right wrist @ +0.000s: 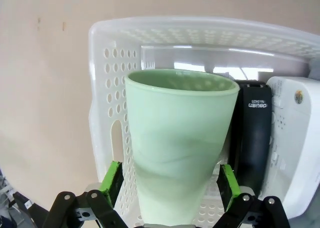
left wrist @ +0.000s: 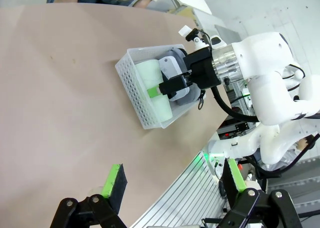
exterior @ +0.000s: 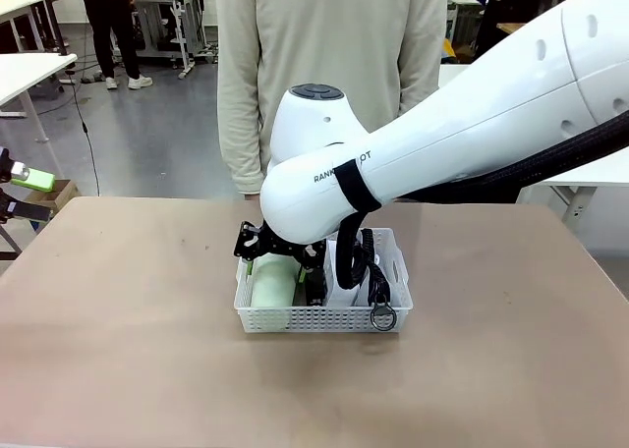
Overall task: Efficiently arrange items inside the basket to fit them all.
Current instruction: Pick up the Reusable plastic cup and place it inside the Organizing basket.
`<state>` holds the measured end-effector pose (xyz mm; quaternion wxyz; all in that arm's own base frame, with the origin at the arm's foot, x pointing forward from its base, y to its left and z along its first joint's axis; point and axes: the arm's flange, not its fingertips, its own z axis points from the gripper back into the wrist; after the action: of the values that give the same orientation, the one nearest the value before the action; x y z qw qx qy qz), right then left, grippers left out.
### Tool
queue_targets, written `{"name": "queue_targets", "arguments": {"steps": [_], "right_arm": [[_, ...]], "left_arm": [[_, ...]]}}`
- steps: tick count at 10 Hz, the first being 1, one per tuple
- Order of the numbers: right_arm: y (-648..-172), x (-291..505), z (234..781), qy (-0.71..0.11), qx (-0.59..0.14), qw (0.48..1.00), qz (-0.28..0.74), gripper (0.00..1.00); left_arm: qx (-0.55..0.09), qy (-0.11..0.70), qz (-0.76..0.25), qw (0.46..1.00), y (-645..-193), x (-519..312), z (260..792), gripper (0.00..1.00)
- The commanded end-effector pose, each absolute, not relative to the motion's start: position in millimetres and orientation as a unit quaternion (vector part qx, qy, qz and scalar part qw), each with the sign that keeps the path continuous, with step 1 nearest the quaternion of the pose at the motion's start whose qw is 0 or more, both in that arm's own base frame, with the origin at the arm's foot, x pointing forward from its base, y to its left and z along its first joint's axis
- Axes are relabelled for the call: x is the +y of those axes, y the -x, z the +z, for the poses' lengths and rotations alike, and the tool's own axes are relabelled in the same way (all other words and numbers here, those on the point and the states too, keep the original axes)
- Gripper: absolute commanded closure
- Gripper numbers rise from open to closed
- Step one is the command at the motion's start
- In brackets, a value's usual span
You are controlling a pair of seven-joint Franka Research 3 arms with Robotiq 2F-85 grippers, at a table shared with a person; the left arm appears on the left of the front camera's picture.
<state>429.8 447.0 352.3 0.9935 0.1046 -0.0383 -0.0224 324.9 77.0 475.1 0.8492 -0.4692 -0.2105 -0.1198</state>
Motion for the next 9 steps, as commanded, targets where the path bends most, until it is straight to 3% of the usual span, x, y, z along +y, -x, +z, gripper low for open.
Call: {"name": "queue_targets", "arguments": {"steps": [1, 3, 5, 8, 9], "right_arm": [[-425, 416, 391, -0.108, -0.054, 0.993, -0.018, 0.00], [-416, 352, 446, -0.156, 0.011, 0.987, 0.042, 0.00], [-398, 262, 489, -0.271, 0.055, 0.957, 0.088, 0.00], [-348, 90, 510, -0.496, 0.004, 0.864, 0.088, 0.00], [-330, 38, 501, -0.536, -0.026, 0.841, 0.063, 0.00]], "left_arm": [[-0.212, 0.472, -0.126, 0.847, -323, 79, 476, 0.00], [-0.212, 0.472, -0.126, 0.847, -323, 79, 476, 0.00], [-0.212, 0.472, -0.126, 0.847, -323, 79, 476, 0.00], [-0.212, 0.472, -0.126, 0.847, -323, 79, 476, 0.00], [-0.212, 0.472, -0.126, 0.847, -323, 79, 476, 0.00]]}}
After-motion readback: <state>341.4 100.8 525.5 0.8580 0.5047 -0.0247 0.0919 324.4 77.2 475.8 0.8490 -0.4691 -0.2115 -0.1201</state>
